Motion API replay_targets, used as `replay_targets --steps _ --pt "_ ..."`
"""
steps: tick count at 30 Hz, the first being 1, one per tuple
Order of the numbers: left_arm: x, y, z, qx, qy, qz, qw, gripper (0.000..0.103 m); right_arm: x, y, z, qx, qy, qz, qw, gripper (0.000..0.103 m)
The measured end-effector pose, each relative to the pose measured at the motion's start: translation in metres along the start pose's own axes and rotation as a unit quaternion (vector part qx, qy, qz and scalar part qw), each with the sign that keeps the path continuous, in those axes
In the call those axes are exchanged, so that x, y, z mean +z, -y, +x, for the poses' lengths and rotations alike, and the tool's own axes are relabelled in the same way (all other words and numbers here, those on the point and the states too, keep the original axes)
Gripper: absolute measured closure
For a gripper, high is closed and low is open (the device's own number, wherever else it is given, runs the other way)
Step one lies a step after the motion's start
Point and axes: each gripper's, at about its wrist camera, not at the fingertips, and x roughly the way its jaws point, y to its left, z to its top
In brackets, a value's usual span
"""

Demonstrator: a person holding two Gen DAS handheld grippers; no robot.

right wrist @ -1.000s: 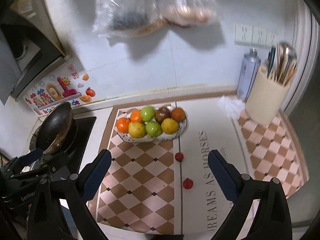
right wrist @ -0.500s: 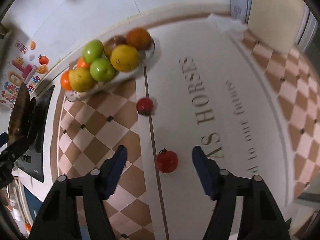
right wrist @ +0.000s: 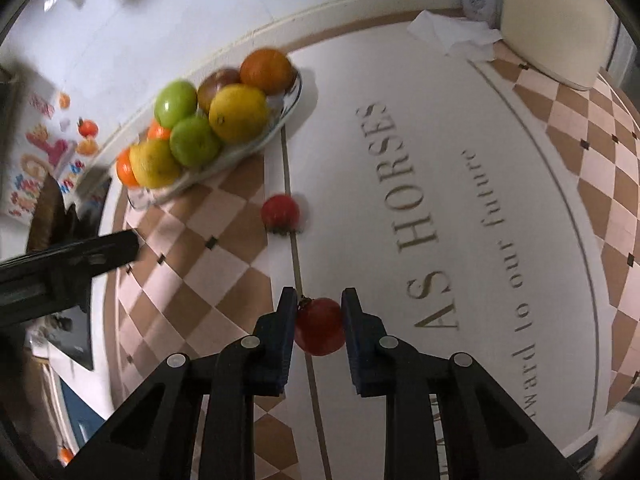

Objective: Organize fruits
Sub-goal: 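Grasp a red tomato on the runner with the right tool, then place the red tomato on the plate with the right tool and open it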

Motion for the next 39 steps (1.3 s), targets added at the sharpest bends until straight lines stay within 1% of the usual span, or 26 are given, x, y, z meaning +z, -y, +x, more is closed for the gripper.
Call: replay_targets --steps 2,4,6,8,9,11,12,13,15,17,18,20,21,22,24,27,29,30,31,32,35,39 --pt "0.011 0.012 0.016 -0.029 -0.016 0.004 0.9995 0.000 0.003 0.006 -0.004 -0.002 0.003 0.005 1.000 0.078" --pt "0.017 0.023 0.028 -0.042 -0.024 0.012 0.9987 0.002 0.004 0.013 -0.006 -0.007 0.003 0.008 1.000 0.079" --pt "0.023 0.036 0.039 -0.049 -0.033 0.027 0.9979 0.011 0.006 0.024 -0.009 -0.012 0.002 0.016 1.000 0.079" --pt "0.026 0.048 0.047 -0.053 -0.040 0.037 0.9971 0.028 0.008 0.033 -0.010 -0.018 0.002 0.021 1.000 0.079" --pt "0.027 0.051 0.051 -0.054 -0.043 0.042 0.9967 0.033 0.008 0.037 -0.011 -0.020 0.001 0.024 1.000 0.079" --pt "0.030 0.057 0.059 -0.056 -0.049 0.049 0.9960 0.054 0.008 0.042 -0.011 -0.023 0.001 0.028 0.999 0.079" --pt "0.030 0.059 0.061 -0.055 -0.050 0.052 0.9959 0.060 0.009 0.044 -0.010 -0.023 -0.001 0.030 0.999 0.079" --pt "0.030 0.061 0.063 -0.055 -0.050 0.054 0.9958 0.071 0.010 0.046 -0.009 -0.019 -0.002 0.033 0.999 0.078" --pt "0.030 0.063 0.064 -0.061 -0.049 0.054 0.9955 0.076 0.013 0.048 -0.008 -0.003 -0.006 0.039 0.999 0.078" --pt "0.027 0.061 0.059 -0.053 -0.038 0.056 0.9963 0.077 0.017 0.049 -0.004 0.020 -0.013 0.049 0.999 0.078" --pt "0.026 0.058 0.056 -0.054 -0.034 0.054 0.9965 0.077 0.018 0.048 -0.002 0.026 -0.016 0.050 0.998 0.076" --pt "0.022 0.047 0.050 -0.056 -0.032 0.041 0.9971 0.077 0.023 0.043 0.004 0.037 -0.017 0.048 0.998 0.063" --pt "0.019 0.040 0.047 -0.056 -0.030 0.032 0.9975 0.077 0.024 0.042 0.005 0.043 -0.017 0.046 0.998 0.055" --pt "0.016 0.032 0.044 -0.058 -0.030 0.023 0.9976 0.077 0.026 0.038 0.008 0.052 -0.019 0.044 0.998 0.054" --pt "0.010 0.015 0.036 -0.059 -0.028 0.001 0.9978 0.077 0.030 0.030 0.015 0.061 -0.027 0.034 0.997 0.054" --pt "0.001 -0.011 0.028 -0.061 -0.024 -0.032 0.9973 0.077 0.033 0.017 0.033 0.062 -0.046 0.017 0.997 0.054" --pt "-0.004 -0.029 0.022 -0.066 -0.022 -0.059 0.9958 0.077 0.032 0.010 0.045 0.052 -0.056 0.003 0.997 0.054" --pt "-0.005 -0.036 0.019 -0.071 -0.021 -0.072 0.9947 0.077 0.032 0.006 0.049 0.047 -0.058 -0.003 0.997 0.056" --pt "-0.005 -0.043 0.017 -0.077 -0.020 -0.086 0.9931 0.077 0.032 0.004 0.051 0.045 -0.056 -0.007 0.997 0.065" --pt "-0.003 -0.050 0.015 -0.086 -0.019 -0.103 0.9907 0.077 0.031 0.001 0.051 0.045 -0.053 -0.014 0.997 0.071" --pt "-0.001 -0.077 0.003 -0.117 -0.008 -0.154 0.9810 0.077 0.034 -0.010 0.049 0.055 -0.042 -0.022 0.997 0.071" --pt "0.011 -0.097 -0.003 -0.165 0.005 -0.218 0.9617 0.077 0.050 -0.026 0.045 0.087 -0.021 -0.024 0.996 0.071"
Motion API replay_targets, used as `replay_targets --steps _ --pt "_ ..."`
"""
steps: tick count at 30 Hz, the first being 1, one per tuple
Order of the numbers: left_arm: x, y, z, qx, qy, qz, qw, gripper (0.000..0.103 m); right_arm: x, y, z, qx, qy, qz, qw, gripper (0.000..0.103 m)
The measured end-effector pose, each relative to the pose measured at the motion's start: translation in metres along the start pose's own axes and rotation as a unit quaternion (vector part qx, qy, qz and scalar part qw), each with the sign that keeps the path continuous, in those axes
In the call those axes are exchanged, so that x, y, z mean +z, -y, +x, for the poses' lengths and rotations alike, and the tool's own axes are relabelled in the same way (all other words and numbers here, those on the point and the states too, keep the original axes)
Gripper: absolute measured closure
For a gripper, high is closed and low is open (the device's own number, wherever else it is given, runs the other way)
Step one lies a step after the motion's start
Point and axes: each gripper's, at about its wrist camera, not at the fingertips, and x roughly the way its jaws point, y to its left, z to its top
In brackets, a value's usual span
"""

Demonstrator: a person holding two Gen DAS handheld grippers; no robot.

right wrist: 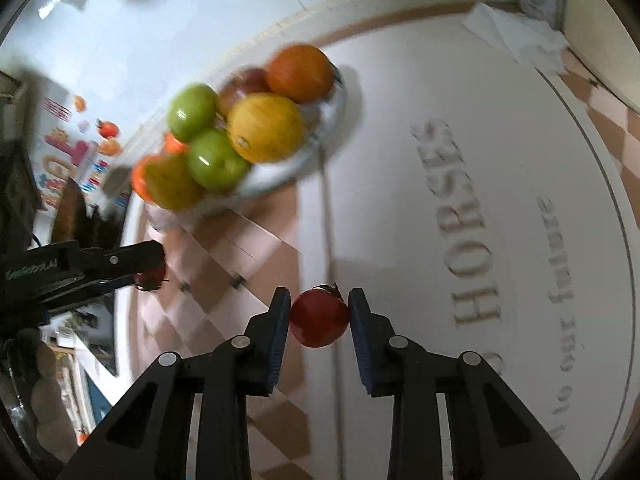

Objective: Organize fruits
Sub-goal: 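Place the red tomato on the plate with the right tool and open it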

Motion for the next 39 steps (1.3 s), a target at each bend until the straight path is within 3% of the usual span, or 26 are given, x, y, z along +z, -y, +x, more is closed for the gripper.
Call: replay_targets --steps 8,20,21,22,24,28,30,31,34,39 --pt "0.034 -0.016 0.010 -0.067 0.018 -0.101 0.9925 0.077 0.045 -0.029 0.016 0.063 0.030 -0.002 0.998 0.071" --pt "0.045 -0.014 0.023 -0.041 0.026 -0.101 0.9937 0.073 0.068 -0.042 0.044 0.051 0.008 -0.034 0.998 0.068" --pt "0.045 -0.014 0.024 -0.038 0.024 -0.099 0.9940 0.073 0.069 -0.041 0.044 0.051 0.006 -0.034 0.998 0.062" --pt "0.044 -0.014 0.024 -0.036 0.023 -0.098 0.9943 0.073 0.070 -0.043 0.045 0.051 0.005 -0.033 0.998 0.048" --pt "0.045 -0.012 0.023 -0.025 0.022 -0.091 0.9953 0.072 0.070 -0.046 0.042 0.046 0.007 -0.033 0.998 0.035" --pt "0.042 -0.007 0.011 0.014 0.030 -0.064 0.9974 0.070 0.067 -0.048 0.026 0.032 0.014 -0.039 0.999 0.031" --pt "0.039 -0.003 0.000 0.052 0.048 -0.034 0.9969 0.062 0.066 -0.049 0.015 0.001 0.019 -0.044 0.999 0.019" --pt "0.037 -0.001 -0.005 0.072 0.056 -0.020 0.9956 0.052 0.067 -0.050 0.011 -0.011 0.021 -0.045 0.999 0.015" --pt "0.030 0.009 -0.017 0.148 0.085 0.030 0.9849 0.030 0.070 -0.053 -0.001 -0.058 0.025 -0.054 0.997 0.008" --pt "0.017 0.016 -0.032 0.197 0.106 0.074 0.9718 0.008 0.069 -0.055 -0.016 -0.112 0.030 -0.073 0.991 0.008"
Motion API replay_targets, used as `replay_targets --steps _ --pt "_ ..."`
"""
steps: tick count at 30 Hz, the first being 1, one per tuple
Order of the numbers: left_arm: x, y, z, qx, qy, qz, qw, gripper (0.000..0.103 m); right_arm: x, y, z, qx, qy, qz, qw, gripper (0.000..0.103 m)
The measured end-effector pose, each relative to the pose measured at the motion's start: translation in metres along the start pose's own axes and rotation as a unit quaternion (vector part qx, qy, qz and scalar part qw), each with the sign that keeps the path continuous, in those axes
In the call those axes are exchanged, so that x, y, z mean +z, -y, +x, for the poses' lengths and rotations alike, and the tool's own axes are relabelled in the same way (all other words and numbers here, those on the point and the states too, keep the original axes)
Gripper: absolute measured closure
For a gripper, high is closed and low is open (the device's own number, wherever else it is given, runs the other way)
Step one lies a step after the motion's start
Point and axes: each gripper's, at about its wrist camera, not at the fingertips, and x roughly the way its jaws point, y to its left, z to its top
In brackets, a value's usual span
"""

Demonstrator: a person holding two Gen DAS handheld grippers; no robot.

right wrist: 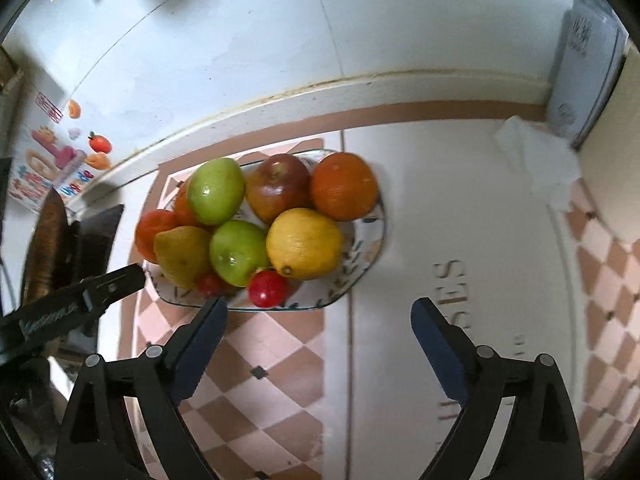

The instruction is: Organize fruits

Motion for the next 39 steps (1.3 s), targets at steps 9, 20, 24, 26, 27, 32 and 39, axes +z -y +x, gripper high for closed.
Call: replay_targets --steps 9,20,24,26,27,32,39 --pt "-0.016 -0.011 -0.048 0.009 0.049 0.019 0.9986 0.003 -0.007 -0.013 -0.049 -0.038 0.033 -0.015 0.999 0.005" --pt "-0.070 -0.027 -0.136 -0.007 0.108 0.053 0.9928 0.003 -0.054 -0.038 -0.145 -0.052 0.088 -0.018 0.995 0.005" --pt "-0.096 -0.035 -0.168 -0.019 0.124 0.060 0.9903 0.003 -0.082 -0.047 -0.182 -0.052 0.106 -0.018 0.993 0.005" --pt "-0.110 -0.040 -0.187 -0.022 0.139 0.066 0.9879 0.003 -0.098 -0.050 -0.204 -0.053 0.117 -0.017 0.992 0.005" --pt "-0.116 -0.042 -0.194 -0.022 0.146 0.068 0.9867 0.003 -0.106 -0.051 -0.214 -0.053 0.122 -0.017 0.991 0.005" --pt "-0.150 -0.054 -0.238 -0.038 0.169 0.076 0.9819 0.003 -0.148 -0.062 -0.264 -0.054 0.147 -0.016 0.987 0.004" --pt "-0.195 -0.072 -0.288 -0.043 0.188 0.084 0.9777 0.003 -0.206 -0.083 -0.337 -0.047 0.179 -0.024 0.982 0.002"
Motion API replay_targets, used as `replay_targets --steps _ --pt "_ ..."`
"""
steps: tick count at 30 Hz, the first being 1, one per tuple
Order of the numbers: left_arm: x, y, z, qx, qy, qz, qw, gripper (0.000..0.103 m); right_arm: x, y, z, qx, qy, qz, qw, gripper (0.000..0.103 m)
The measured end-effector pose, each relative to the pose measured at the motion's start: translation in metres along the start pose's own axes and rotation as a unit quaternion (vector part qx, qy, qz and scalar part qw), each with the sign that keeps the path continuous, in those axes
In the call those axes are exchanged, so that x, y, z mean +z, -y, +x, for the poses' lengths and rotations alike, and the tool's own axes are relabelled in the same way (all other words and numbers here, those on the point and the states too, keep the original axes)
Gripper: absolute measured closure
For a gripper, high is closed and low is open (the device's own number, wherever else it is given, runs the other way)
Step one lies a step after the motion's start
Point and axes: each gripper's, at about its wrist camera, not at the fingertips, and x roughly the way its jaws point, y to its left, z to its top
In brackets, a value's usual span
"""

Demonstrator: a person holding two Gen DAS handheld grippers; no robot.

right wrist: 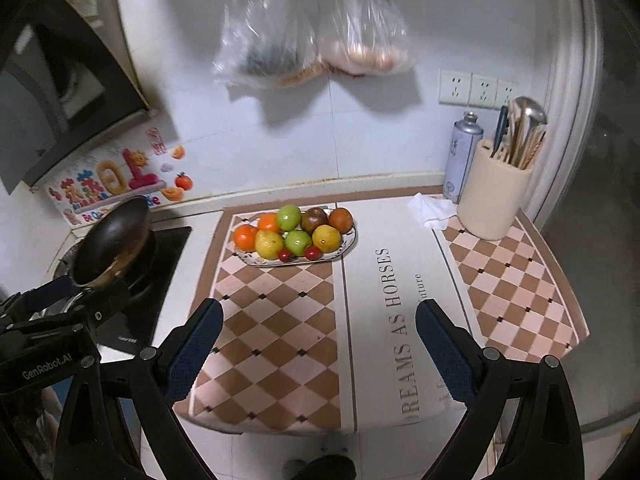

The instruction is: Organize fruits

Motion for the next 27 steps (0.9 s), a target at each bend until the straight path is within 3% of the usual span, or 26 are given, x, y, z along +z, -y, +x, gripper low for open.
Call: replay_targets --steps 7,13,19,27 --pt "-0.019 -0.001 -0.043 0.014 0.018 -0.009 0.9997 0.003 -0.010 -0.006 -0.061 0.011 0.028 -0.010 1.000 0.002" --pt "-0.024 -0.001 -0.061 0.015 0.020 -0.024 0.9994 0.003 -0.008 -0.005 -0.083 0.026 0.029 -0.023 0.999 0.002" --pt "-0.023 0.002 -0.062 0.017 0.019 -0.031 0.9992 0.003 -0.006 0.001 -0.081 0.038 0.017 -0.021 0.999 0.002" --pt "-0.005 0.004 -0.033 0.027 0.002 -0.039 0.9989 0.003 0.015 0.012 -0.051 0.036 0.008 -0.012 0.999 0.002"
